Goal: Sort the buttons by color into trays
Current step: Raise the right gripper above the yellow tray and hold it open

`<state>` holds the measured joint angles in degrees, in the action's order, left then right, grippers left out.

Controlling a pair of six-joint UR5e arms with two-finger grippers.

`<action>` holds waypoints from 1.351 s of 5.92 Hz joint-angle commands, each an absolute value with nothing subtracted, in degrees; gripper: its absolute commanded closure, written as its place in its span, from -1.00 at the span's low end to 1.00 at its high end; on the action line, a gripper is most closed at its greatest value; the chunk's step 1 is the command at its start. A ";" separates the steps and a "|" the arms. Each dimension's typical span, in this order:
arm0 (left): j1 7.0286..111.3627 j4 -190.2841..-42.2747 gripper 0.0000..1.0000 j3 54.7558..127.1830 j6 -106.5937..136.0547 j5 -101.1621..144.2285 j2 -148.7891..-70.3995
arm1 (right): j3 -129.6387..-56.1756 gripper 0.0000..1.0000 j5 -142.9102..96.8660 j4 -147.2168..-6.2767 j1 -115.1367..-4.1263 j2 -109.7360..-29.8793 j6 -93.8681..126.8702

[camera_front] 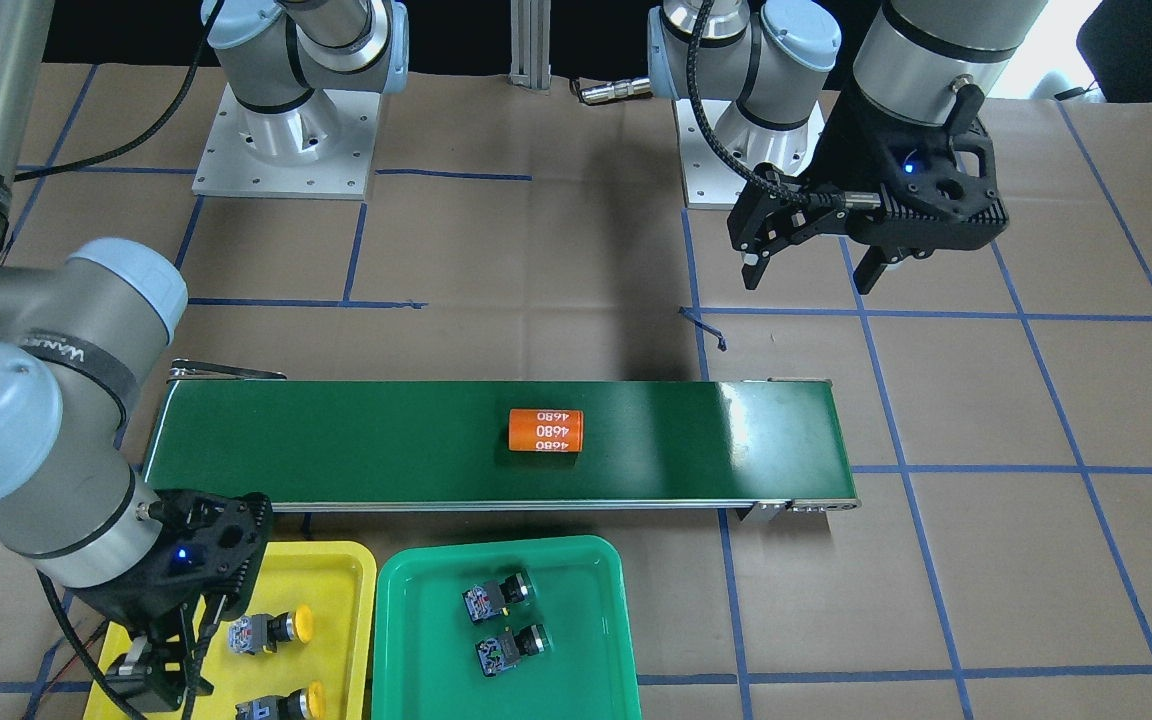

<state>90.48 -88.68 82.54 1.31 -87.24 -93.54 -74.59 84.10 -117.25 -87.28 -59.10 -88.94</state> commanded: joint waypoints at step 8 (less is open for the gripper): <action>90.79 -85.63 -0.97 85.69 2.11 -87.19 -91.22 | -81.98 -1.00 89.37 -82.96 -91.07 -84.19 -7.11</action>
<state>90.63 -87.10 85.70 1.85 -87.28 -90.55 -80.02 88.17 -82.32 -91.18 -83.07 -8.21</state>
